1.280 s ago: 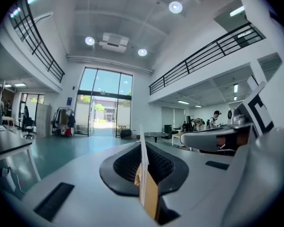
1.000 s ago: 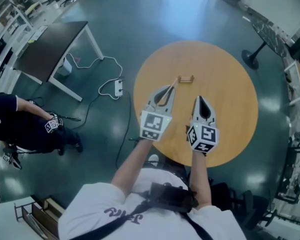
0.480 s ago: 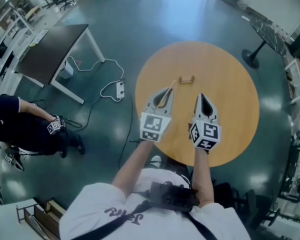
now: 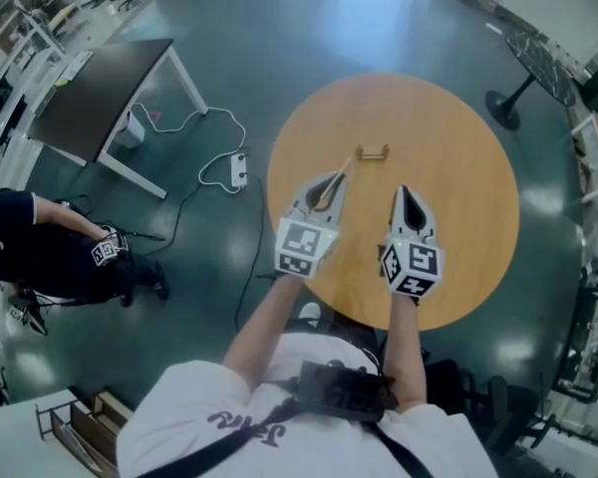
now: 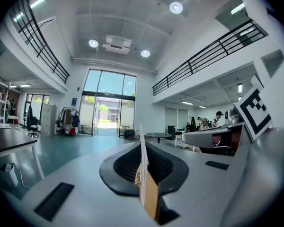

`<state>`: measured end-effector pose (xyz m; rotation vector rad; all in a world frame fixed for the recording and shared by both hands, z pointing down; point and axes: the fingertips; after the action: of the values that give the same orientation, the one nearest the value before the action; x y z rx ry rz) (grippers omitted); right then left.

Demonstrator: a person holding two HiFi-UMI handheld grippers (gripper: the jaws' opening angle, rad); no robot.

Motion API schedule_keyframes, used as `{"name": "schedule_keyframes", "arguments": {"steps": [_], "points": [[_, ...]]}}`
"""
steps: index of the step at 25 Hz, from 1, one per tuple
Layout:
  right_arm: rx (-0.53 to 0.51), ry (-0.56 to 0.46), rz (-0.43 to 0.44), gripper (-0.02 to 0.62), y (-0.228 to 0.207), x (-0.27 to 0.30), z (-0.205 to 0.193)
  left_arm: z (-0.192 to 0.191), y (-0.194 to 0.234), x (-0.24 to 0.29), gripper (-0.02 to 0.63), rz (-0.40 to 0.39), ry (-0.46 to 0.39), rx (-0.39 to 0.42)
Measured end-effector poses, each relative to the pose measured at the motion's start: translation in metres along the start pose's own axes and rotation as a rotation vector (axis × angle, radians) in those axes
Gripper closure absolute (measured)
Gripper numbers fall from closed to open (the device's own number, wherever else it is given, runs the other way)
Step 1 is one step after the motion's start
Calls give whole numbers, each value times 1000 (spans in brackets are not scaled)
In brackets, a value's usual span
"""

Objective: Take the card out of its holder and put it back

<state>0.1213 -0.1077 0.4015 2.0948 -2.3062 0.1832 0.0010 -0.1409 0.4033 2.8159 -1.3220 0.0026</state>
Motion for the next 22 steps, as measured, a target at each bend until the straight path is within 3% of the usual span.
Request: {"name": "schedule_keyframes", "arguments": {"steps": [18, 22], "points": [[36, 157, 36, 575, -30, 42, -56, -99, 62, 57, 583, 47, 229, -80], [45, 193, 29, 575, -38, 50, -72, -110, 79, 83, 583, 6, 236, -54]]}}
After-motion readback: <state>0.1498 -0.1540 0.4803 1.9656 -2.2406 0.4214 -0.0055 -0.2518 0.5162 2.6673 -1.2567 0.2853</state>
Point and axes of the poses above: the fingertips, and each gripper's own axes: x forward along the fingers, y to its left, z out of its top, and after that the axes turned 3 degrees about -y, right-handed
